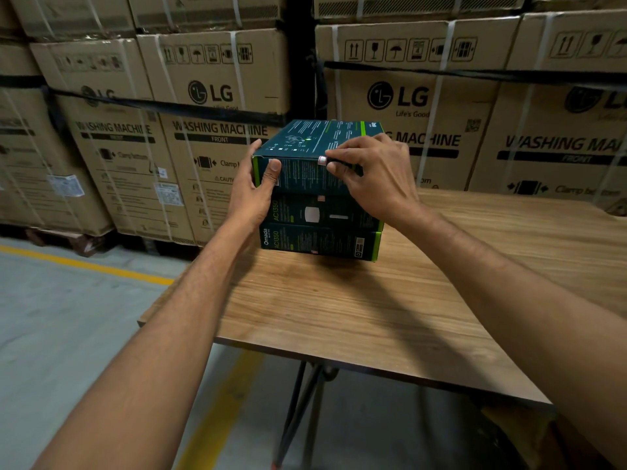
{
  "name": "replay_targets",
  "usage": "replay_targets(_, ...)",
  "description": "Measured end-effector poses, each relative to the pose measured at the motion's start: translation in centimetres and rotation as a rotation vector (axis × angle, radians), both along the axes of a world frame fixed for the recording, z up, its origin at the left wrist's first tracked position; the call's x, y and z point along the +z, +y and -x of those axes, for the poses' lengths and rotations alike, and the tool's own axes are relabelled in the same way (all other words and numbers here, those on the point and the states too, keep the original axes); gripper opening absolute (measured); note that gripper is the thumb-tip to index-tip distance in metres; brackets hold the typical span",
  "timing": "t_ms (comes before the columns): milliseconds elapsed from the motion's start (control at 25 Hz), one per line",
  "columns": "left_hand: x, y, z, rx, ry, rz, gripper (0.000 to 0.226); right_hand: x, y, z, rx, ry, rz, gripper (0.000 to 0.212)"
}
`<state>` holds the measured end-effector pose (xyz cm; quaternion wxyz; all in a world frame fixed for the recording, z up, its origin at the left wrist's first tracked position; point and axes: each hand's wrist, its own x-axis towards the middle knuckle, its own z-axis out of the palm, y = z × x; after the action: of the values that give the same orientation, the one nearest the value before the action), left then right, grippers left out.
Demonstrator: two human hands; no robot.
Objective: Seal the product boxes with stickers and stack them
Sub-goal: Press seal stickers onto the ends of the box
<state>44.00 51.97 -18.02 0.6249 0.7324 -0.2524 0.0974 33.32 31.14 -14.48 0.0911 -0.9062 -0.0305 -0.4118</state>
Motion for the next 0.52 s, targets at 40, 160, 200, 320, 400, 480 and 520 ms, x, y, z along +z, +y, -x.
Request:
replay_targets(40, -0.1, 0.0, -0.1, -0.003, 0.001, 0.004, 0.081, 0.1, 0.1, -0.1, -0.009, 0.001, -0.002, 0.031)
replay_targets(160, 0.0, 0.0, -0.1, 0.007, 0.037, -0.018, 0.089, 0.4, 0.4, -0.1, -0.016, 0.014, -0.021, 0.032)
replay_targets(200, 0.1, 0.1, 0.0, 0.021, 0.053, -0.038, 0.092, 0.3, 0.3, 0.1, -0.002, 0.024, -0.040, 0.033)
replay_targets(320, 0.1, 0.4, 0.2, 0.032, 0.071, -0.068, 0.084, -0.3, -0.1, 1.4, 0.025, -0.020, -0.150, 0.040)
replay_targets(400, -0.2, 0.3, 0.7, 0.046, 0.079, -0.059, 0.067, -1.0, -0.7, 2.6, -0.045, -0.117, -0.217, 0.039)
replay_targets(480, -0.8, 0.0, 2.0, 0.110, 0.118, 0.029, 0.057, -1.9, -1.0, 4.0, -0.105, -0.182, -0.261, 0.037)
replay_targets(520, -1.2, -0.1, 3.1, 0.155, 0.153, 0.106, 0.055, -2.5, -1.0, 4.9, -0.113, -0.192, -0.292, 0.037)
